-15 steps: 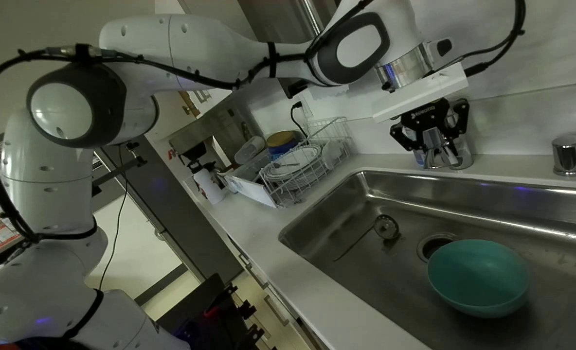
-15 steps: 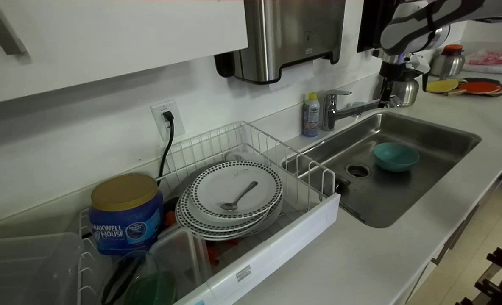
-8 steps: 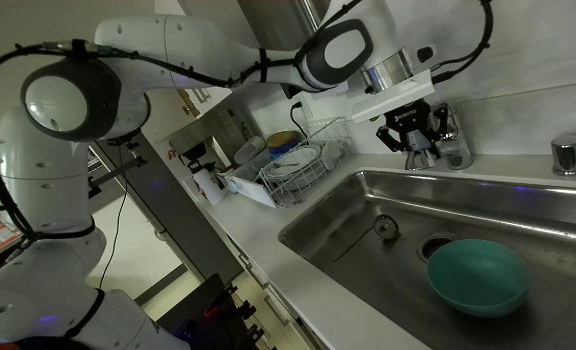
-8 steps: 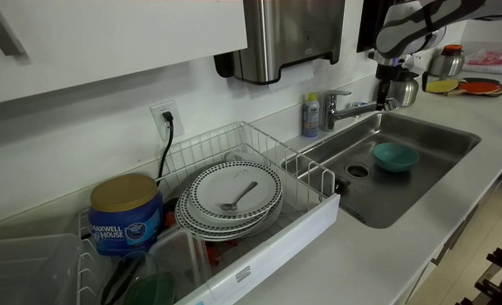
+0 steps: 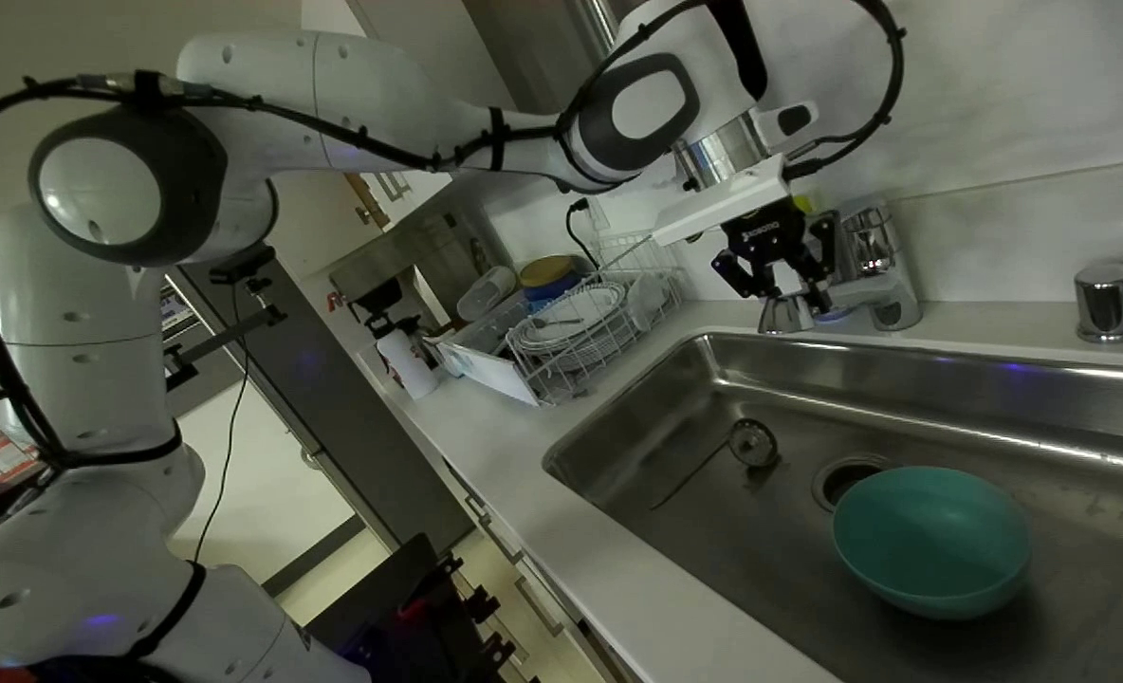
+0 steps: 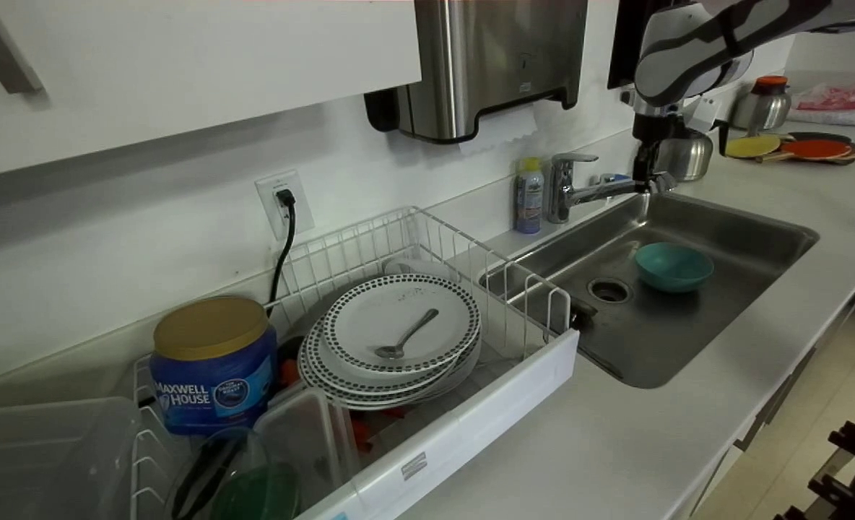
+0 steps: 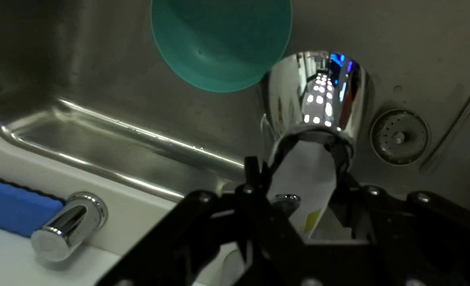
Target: Push the faucet of the sink to the left.
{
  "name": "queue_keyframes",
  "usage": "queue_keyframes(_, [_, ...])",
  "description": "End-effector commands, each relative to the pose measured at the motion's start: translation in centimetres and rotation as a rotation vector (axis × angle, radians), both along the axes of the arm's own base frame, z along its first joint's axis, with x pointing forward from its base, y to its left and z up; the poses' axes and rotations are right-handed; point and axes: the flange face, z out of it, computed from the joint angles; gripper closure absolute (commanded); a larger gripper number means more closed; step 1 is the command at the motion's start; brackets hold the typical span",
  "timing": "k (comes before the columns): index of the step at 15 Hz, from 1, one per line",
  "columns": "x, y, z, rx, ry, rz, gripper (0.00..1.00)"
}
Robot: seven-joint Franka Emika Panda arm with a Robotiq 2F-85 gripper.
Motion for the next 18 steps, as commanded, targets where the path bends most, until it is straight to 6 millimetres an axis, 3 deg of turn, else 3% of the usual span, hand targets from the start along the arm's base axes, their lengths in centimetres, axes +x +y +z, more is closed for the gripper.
queue_keyframes(1, [0.0,0.3,0.0,-0.007,0.003,-0.009,0.57])
queue_keyframes(6, [0.0,0.7,0.0,-0.011,0.001,-0.019,0.57])
queue_keyframes(7, [-0.1,1.5,0.0,0.024,-0.003,-0.009,0.82])
queue_keyframes(14, [-0.6,8.3,-0.3,0.155,-0.018,-0.012,0.82])
queue_keyframes(18, [0.0,10.4,-0.9,0.138,-0.006,-0.075,0.82])
